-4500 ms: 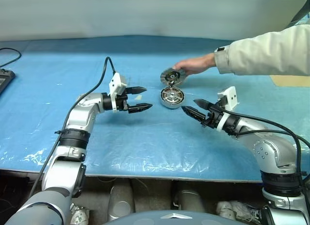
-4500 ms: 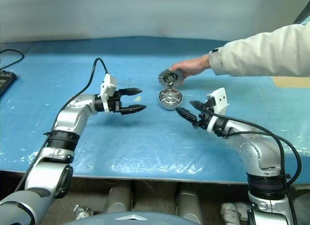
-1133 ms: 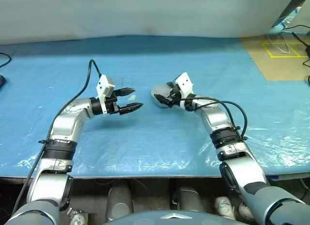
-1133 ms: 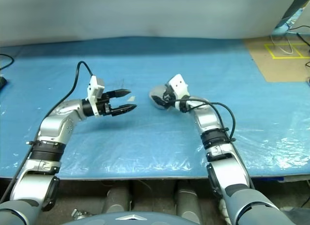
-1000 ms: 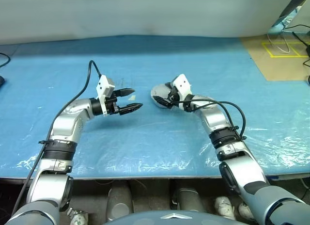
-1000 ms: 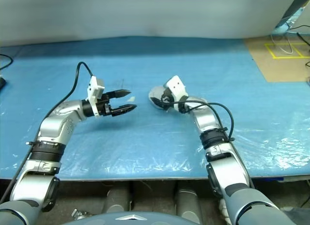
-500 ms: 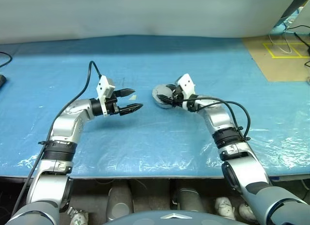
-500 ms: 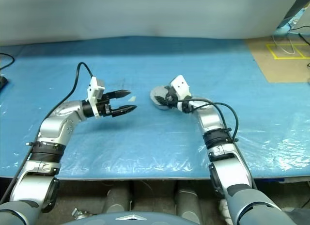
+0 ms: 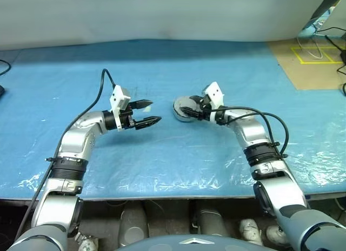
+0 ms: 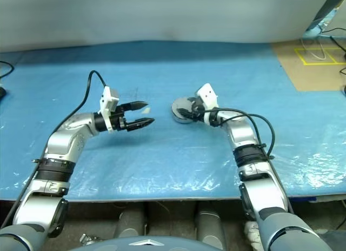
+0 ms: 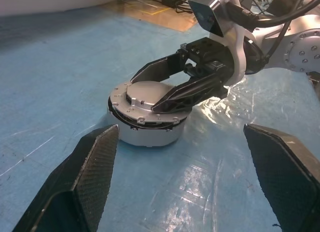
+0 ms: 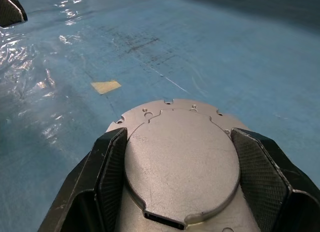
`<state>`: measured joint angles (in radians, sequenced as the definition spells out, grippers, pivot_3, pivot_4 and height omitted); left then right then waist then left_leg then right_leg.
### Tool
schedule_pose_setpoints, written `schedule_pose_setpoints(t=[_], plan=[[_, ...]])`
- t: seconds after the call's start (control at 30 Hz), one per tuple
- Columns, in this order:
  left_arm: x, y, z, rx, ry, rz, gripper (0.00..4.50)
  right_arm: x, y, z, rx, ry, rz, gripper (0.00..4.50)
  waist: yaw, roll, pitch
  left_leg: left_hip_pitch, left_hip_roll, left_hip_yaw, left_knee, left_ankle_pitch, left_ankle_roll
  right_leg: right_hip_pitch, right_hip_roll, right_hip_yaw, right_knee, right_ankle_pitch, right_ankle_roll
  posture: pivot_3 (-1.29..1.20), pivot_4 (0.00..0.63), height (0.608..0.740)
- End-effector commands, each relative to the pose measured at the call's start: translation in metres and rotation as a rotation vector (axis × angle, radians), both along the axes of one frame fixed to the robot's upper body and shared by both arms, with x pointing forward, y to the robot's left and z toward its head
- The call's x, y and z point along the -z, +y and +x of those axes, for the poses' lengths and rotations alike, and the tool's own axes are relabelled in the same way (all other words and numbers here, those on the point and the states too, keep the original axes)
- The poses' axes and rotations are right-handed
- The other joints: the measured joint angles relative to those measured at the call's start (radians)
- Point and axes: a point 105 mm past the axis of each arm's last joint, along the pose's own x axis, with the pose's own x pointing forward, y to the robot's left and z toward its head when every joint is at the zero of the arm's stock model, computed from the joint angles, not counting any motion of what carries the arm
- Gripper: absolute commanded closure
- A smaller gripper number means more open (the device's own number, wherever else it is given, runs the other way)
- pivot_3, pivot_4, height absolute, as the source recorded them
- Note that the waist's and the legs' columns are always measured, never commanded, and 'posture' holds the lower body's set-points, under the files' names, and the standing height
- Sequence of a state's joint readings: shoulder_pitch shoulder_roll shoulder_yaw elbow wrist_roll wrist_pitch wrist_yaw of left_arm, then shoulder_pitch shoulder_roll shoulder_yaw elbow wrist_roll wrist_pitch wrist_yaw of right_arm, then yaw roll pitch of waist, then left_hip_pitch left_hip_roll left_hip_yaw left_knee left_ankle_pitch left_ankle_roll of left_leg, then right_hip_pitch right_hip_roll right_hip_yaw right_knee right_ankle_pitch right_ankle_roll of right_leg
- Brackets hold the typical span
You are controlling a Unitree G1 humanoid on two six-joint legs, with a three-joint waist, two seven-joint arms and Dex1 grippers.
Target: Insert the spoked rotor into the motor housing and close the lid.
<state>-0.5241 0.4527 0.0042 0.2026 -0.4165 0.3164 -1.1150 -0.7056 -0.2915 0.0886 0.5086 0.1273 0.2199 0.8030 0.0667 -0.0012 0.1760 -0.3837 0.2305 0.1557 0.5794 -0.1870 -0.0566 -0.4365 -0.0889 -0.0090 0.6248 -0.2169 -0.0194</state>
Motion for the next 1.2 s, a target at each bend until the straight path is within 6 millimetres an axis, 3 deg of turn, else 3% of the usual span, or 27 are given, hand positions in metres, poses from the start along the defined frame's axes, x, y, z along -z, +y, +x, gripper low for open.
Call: schedule_pose_setpoints(t=[0.03,0.33,0.9,1.2], plan=[[-0.009,0.000,-0.003,0.004,-0.038,-0.008,0.32,0.004,0.007,-0.004,-0.005,0.022,0.032,1.55,0.000,0.000,0.000,0.000,0.000,0.000,0.000,0.000,0.000,0.000,0.000,0.000,0.000,0.000,0.000,0.00,0.150,0.740],[-0.009,-0.001,-0.004,0.011,-0.039,-0.004,0.32,0.025,-0.006,-0.004,0.009,0.030,-0.078,1.55,0.001,0.000,0.000,0.003,-0.001,0.000,0.000,-0.001,-0.001,0.004,0.000,0.000,0.000,0.000,0.000,0.00,0.150,0.740],[-0.008,-0.002,-0.008,0.038,-0.028,0.008,0.32,-0.014,0.008,0.000,-0.077,0.001,0.010,1.55,0.000,0.000,0.000,0.004,0.000,0.000,0.000,-0.001,-0.001,0.006,-0.001,0.000,-0.001,0.000,0.000,0.00,0.150,0.740],[-0.007,-0.005,-0.009,0.036,-0.027,0.002,0.32,0.002,0.002,-0.001,-0.084,0.024,-0.053,1.55,0.001,0.000,0.000,0.004,0.000,0.000,0.000,0.000,0.000,0.005,0.000,0.000,-0.001,0.000,0.000,0.00,0.150,0.740]])
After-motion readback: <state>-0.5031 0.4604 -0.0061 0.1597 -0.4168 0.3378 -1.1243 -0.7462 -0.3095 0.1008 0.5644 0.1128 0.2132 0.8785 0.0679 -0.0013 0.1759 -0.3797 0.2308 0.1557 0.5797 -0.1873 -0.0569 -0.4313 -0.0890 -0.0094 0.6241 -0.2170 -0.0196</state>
